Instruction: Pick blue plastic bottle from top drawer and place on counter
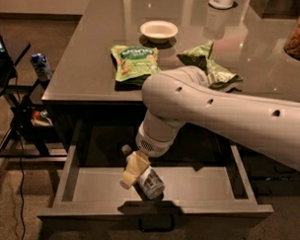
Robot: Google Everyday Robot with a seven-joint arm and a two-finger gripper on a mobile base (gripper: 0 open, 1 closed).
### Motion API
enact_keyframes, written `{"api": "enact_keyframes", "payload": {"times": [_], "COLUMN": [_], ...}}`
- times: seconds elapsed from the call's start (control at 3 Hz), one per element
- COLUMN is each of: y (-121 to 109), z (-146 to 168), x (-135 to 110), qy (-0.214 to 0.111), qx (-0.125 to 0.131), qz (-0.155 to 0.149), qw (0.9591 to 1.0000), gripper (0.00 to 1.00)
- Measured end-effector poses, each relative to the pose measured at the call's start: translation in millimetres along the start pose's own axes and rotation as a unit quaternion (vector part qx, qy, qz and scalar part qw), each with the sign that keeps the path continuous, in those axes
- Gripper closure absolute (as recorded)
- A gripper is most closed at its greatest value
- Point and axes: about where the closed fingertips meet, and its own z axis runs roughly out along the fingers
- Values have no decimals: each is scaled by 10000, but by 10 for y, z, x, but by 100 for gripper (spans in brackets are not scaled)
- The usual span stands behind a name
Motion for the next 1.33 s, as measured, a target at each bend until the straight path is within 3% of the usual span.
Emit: {"api": "enact_keyframes", "payload": {"times": [0.67,1.33], "y": [-108,-120], "z": [301,580], "x": [-85,-120], "qy": [-181,-269], "qx": [-22,64], "qz": [340,454], "qw": [9993,9986], "gripper": [0,0]}}
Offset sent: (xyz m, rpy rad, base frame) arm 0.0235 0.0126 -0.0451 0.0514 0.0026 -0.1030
